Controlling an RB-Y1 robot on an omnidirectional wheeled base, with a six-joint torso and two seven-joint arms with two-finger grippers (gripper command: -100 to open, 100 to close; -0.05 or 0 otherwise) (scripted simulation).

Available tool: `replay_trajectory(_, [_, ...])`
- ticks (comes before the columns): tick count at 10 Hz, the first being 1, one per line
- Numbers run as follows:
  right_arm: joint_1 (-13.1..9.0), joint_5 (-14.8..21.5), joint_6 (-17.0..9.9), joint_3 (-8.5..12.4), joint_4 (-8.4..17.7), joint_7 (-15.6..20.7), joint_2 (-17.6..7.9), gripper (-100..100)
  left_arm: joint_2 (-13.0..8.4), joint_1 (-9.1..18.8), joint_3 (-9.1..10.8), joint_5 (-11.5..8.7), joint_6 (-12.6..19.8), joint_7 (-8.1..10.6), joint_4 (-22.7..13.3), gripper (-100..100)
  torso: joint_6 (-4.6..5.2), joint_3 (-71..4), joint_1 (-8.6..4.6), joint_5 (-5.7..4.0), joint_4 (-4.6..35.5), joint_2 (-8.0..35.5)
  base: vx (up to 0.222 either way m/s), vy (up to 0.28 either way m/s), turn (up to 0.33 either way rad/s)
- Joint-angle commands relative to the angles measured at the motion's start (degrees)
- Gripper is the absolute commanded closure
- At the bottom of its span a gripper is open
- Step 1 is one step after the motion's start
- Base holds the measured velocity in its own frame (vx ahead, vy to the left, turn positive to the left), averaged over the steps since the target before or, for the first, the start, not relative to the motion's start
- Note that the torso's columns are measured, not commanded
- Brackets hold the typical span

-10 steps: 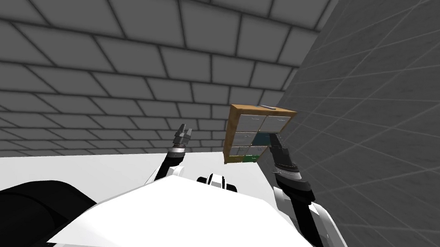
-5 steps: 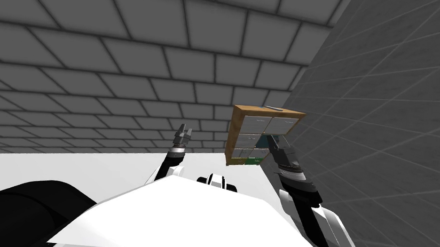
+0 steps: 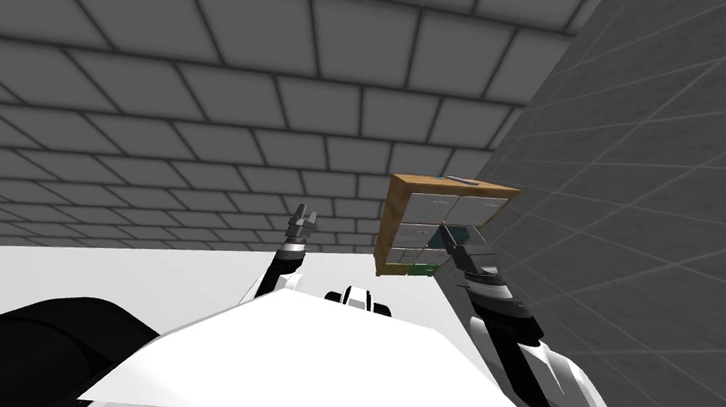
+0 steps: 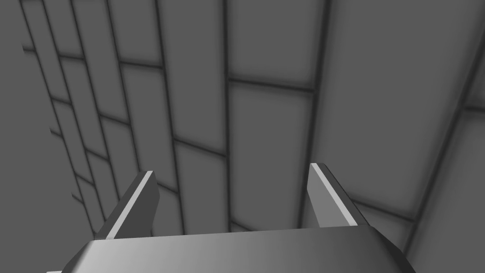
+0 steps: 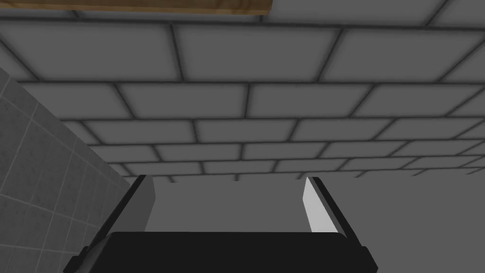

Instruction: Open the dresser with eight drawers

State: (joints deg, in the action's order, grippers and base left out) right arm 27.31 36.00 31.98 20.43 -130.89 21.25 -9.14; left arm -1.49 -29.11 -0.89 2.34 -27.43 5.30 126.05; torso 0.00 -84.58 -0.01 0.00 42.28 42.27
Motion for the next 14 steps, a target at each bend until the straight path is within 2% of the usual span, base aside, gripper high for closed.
replay_trajectory(1, [0.1, 3.6, -0.4, 1.9, 0.3, 2.6, -0.2, -100, 0.0, 0.0, 0.0, 0.0, 0.0, 0.0, 0.0, 0, -0.01, 0.0, 0.02, 0.01, 0.0, 0.0, 0.038, 0.034, 0.037])
replay_trajectory(2, [0.0, 5.7, -0.7, 3.7, 0.8, 4.8, -0.4, -100, 0.0, 0.0, 0.0, 0.0, 0.0, 0.0, 0.0, 0, 0.01, 0.0, -0.02, 0.0, 0.0, 0.0, 0.047, 0.037, 0.062])
replay_trajectory(3, [0.0, 6.3, -0.7, 3.7, 0.8, 4.8, -0.4, -100, 0.0, 0.0, 0.0, 0.0, 0.0, 0.0, 0.0, 0, -0.01, 0.0, 0.0, 0.0, 0.0, 0.0, 0.036, 0.035, 0.05])
replay_trajectory(4, [-0.1, 8.5, -0.9, 5.4, 1.3, 6.9, -0.6, -100, 0.0, 0.0, 0.0, 0.0, 0.0, 0.0, 0.0, 0, 0.0, 0.0, 0.01, 0.0, 0.0, 0.0, 0.037, 0.041, 0.082])
replay_trajectory(5, [-0.1, 9.0, -0.9, 5.4, 1.3, 6.9, -0.6, -100, 0.0, 0.0, 0.0, 0.0, 0.0, 0.0, 0.0, 0, -0.01, 0.0, 0.03, 0.01, 0.0, 0.0, 0.024, 0.035, 0.053])
replay_trajectory(7, [-0.4, 13.1, -1.4, 8.6, 2.4, 10.8, -1.1, -100, 0.0, 0.0, 0.0, 0.0, 0.0, 0.0, 0.0, 0, -0.01, 0.0, 0.01, 0.0, 0.0, 0.0, 0.035, 0.037, 0.127])
replay_trajectory(8, [-0.4, 14.0, -1.4, 8.6, 2.4, 11.1, -1.1, -100, 0.0, 0.0, 0.0, 0.0, 0.0, 0.0, 0.0, 0, -0.01, 0.0, 0.02, 0.0, 0.0, 0.0, 0.036, 0.026, 0.045])
replay_trajectory(9, [-0.7, 16.2, -1.7, 10.2, 3.0, 13.2, -1.4, -100, 0.0, 0.0, 0.0, 0.0, 0.0, 0.0, 0.0, 0, 0.01, 0.0, -0.02, 0.0, 0.0, 0.0, 0.033, 0.024, 0.089])
replay_trajectory(10, [-0.7, 16.4, -1.7, 10.2, 3.0, 13.2, -1.4, -100, 0.0, 0.0, 0.0, 0.0, 0.0, 0.0, 0.0, 0, -0.01, 0.0, -0.02, -0.01, 0.0, 0.0, 0.027, 0.017, 0.056])
replay_trajectory(12, [-1.2, 20.2, -2.1, 13.2, 4.5, 16.9, -2.1, -100, 0.0, 0.0, 0.0, 0.0, 0.0, 0.0, 0.0, 0, -0.01, 0.0, 0.0, 0.0, 0.0, 0.0, 0.028, 0.018, 0.134])
replay_trajectory(13, [-1.2, 21.0, -2.1, 13.2, 4.5, 17.1, -2.1, -100, 0.0, 0.0, 0.0, 0.0, 0.0, 0.0, 0.0, 0, -0.03, 0.0, 0.02, 0.0, 0.0, 0.0, 0.027, 0.012, 0.071])
replay_trajectory(14, [-1.5, 23.1, -2.3, 14.7, 5.2, 19.0, -2.5, -100, 0.0, 0.0, 0.0, 0.0, 0.0, 0.0, 0.0, 0, 0.02, 0.0, 0.0, 0.0, 0.0, 0.0, 0.025, 0.01, 0.086])
